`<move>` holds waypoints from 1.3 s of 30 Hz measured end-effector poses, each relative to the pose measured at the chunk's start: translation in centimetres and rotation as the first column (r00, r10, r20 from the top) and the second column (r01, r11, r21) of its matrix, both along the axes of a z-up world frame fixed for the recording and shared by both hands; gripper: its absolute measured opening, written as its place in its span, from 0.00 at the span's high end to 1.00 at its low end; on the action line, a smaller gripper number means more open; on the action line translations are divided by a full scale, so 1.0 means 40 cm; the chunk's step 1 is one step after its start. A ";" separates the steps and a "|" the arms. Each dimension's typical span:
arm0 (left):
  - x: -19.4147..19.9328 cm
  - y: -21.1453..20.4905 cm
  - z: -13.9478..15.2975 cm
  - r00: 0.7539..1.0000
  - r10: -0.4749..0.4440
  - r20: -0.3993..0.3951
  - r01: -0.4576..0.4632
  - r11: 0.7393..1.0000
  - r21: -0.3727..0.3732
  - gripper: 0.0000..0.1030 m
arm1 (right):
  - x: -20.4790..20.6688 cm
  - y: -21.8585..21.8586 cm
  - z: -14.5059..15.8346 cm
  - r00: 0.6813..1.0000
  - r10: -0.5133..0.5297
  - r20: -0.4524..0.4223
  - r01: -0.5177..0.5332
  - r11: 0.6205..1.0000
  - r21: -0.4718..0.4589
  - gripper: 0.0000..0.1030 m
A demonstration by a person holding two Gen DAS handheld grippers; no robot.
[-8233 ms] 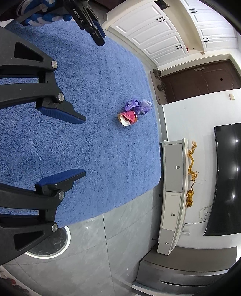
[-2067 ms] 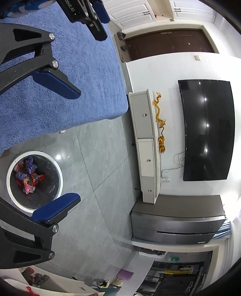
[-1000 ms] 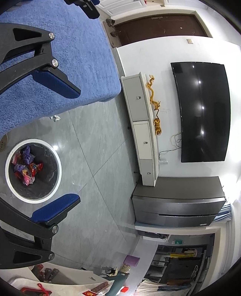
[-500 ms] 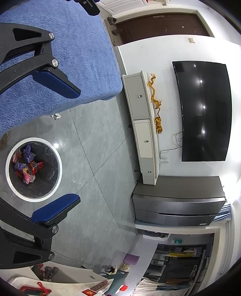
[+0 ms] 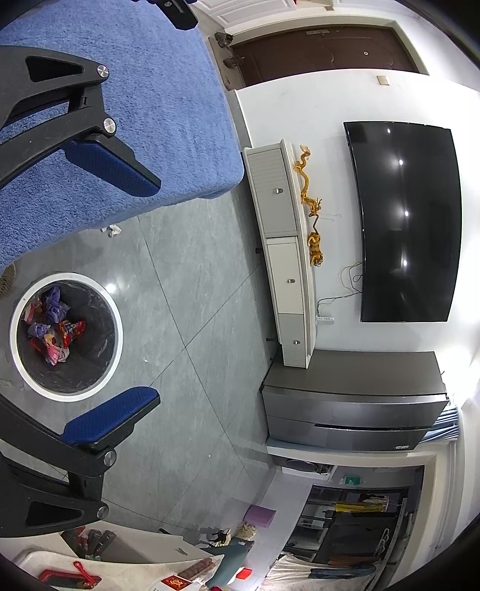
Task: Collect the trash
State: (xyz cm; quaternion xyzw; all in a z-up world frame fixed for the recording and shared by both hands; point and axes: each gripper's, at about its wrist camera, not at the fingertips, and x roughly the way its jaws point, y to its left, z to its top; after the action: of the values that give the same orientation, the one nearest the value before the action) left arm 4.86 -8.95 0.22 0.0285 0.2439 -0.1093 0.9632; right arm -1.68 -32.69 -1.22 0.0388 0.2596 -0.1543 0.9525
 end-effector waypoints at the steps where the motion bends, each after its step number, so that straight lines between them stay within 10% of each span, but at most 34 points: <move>1: 0.000 0.001 0.000 1.000 0.000 0.000 0.000 1.000 -0.001 0.27 | 0.000 0.000 0.000 1.000 0.000 0.000 0.000 1.000 0.000 0.00; 39: 0.003 0.025 -0.031 0.999 0.001 -0.037 -0.001 1.000 0.009 0.27 | 0.005 -0.002 -0.013 1.000 0.003 -0.014 -0.003 1.000 -0.005 0.00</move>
State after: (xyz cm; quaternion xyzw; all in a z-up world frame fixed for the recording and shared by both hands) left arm 4.99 -7.94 -1.04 0.0306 0.2624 -0.1082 0.9584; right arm -1.48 -32.77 -1.74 0.0351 0.2658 -0.1539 0.9510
